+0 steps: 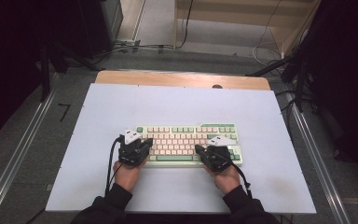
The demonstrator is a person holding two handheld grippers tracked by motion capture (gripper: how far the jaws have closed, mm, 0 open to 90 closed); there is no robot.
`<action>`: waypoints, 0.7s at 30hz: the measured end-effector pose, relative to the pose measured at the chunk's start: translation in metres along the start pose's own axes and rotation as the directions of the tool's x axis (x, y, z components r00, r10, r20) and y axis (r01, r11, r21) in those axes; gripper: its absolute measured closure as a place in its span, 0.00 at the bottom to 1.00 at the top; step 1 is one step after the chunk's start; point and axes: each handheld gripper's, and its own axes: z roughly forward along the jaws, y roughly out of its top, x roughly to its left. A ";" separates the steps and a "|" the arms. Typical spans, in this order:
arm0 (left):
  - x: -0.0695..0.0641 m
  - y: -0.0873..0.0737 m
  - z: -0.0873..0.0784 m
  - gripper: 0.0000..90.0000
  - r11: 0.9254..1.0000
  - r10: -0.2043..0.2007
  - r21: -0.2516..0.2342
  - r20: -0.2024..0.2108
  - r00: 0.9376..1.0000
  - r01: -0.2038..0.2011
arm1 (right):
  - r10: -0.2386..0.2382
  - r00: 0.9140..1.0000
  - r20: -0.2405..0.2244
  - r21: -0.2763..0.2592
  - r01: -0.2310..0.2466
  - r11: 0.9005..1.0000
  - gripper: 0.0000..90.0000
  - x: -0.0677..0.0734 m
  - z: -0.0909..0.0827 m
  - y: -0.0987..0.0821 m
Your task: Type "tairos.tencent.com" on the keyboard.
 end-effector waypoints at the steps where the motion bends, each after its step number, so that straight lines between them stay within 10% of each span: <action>1: 0.000 0.000 0.000 1.00 1.000 0.001 -0.001 0.000 1.000 -0.001 | 0.000 1.000 0.000 0.000 0.000 1.000 0.97 0.000 0.000 0.000; 21: 0.001 0.000 -0.001 1.00 1.000 -0.001 -0.004 0.001 1.000 0.001 | -0.006 1.000 0.004 0.020 0.006 1.000 0.97 0.001 0.005 -0.003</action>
